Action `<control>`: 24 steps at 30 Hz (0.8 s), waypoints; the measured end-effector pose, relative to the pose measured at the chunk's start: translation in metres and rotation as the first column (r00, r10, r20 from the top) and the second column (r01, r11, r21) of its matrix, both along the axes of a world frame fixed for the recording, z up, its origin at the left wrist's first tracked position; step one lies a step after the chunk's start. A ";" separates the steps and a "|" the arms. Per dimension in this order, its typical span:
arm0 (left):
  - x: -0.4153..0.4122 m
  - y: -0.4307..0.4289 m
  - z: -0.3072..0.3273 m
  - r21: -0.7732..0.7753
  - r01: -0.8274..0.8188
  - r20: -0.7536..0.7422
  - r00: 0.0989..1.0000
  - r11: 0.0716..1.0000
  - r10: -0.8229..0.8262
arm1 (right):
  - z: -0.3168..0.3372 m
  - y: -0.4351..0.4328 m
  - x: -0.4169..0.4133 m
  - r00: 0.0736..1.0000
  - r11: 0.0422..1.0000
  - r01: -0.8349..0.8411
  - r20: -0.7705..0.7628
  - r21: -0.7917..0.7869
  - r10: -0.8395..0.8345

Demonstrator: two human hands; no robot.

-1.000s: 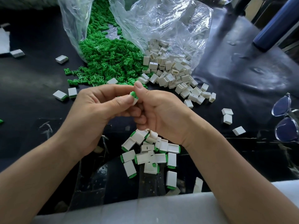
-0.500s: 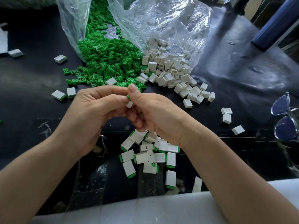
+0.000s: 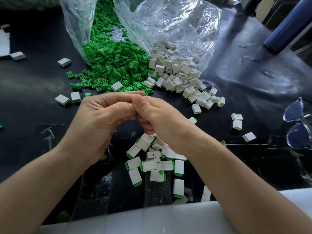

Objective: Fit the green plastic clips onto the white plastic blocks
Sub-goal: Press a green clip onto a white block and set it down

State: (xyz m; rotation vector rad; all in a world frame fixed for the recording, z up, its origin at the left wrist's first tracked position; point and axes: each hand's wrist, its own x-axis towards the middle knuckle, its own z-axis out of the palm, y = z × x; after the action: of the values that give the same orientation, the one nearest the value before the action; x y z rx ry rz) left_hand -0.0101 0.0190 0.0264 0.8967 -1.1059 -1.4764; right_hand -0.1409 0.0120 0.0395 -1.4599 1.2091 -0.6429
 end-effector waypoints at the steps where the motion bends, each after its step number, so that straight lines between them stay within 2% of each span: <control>1: 0.001 0.000 0.000 0.006 -0.002 0.003 1.000 1.000 0.002 | 0.000 0.000 0.001 1.000 1.000 0.003 -0.014 -0.010 -0.003; 17: 0.003 -0.002 -0.004 0.014 0.009 0.001 1.000 1.000 -0.009 | -0.001 0.000 0.003 0.996 0.998 -0.013 -0.093 -0.067 0.007; 21: 0.006 -0.003 -0.007 -0.024 0.048 0.099 0.994 0.999 -0.045 | -0.001 0.001 0.003 0.994 0.998 -0.013 -0.107 -0.069 0.006; 24: 0.007 -0.004 -0.007 -0.020 0.056 0.115 0.992 0.998 -0.054 | -0.002 0.000 0.003 0.995 0.997 -0.002 -0.104 -0.083 -0.006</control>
State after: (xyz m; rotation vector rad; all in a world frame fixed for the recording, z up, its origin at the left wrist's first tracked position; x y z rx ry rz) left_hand -0.0032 0.0155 0.0194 0.9514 -1.2380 -1.4691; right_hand -0.1375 0.0125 0.0379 -1.5786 1.2774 -0.6313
